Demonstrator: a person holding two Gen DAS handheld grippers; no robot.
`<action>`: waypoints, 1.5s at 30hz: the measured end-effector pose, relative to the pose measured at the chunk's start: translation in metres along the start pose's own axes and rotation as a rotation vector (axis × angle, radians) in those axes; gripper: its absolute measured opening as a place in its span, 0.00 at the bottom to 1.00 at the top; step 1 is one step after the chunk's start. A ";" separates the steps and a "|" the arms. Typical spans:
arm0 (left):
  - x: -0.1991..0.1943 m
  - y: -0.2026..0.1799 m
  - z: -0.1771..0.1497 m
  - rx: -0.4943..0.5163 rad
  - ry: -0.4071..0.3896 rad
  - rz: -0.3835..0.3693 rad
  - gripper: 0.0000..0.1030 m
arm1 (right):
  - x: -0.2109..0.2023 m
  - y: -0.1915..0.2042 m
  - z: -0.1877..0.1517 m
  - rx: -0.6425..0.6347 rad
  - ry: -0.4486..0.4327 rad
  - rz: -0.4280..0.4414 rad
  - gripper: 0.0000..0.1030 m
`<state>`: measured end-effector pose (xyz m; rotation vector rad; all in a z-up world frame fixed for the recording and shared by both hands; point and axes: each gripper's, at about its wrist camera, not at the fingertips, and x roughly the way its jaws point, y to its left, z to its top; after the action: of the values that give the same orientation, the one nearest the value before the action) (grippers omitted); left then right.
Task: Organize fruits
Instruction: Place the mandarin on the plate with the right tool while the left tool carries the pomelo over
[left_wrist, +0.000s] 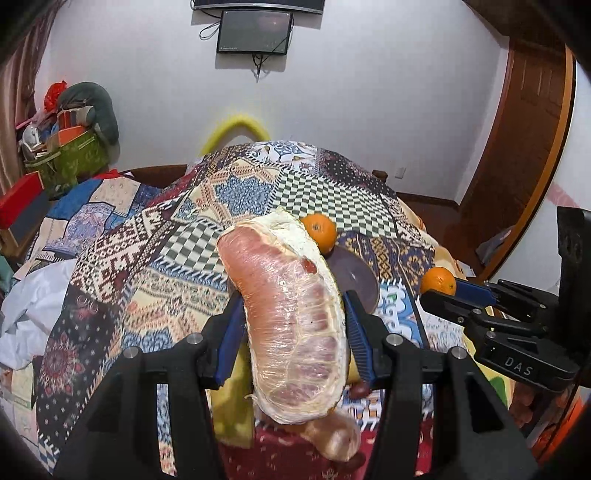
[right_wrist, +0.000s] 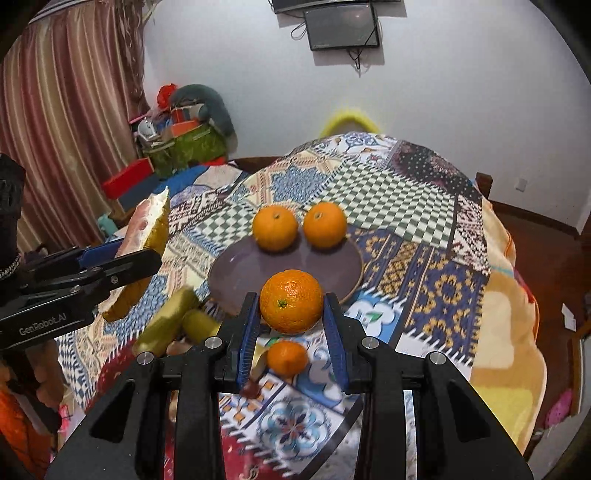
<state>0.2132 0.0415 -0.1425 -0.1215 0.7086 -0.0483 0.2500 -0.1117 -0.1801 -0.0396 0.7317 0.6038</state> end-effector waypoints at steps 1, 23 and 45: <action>0.002 0.000 0.003 0.000 -0.003 -0.001 0.50 | 0.001 -0.001 0.002 0.000 -0.003 -0.002 0.31; 0.086 0.019 0.052 -0.027 0.011 0.014 0.50 | 0.061 -0.031 0.044 -0.019 -0.015 -0.033 0.31; 0.164 0.021 0.050 -0.007 0.194 0.045 0.51 | 0.135 -0.042 0.039 -0.054 0.162 -0.031 0.31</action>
<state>0.3702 0.0527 -0.2130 -0.1085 0.9049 -0.0147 0.3754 -0.0696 -0.2441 -0.1513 0.8701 0.5949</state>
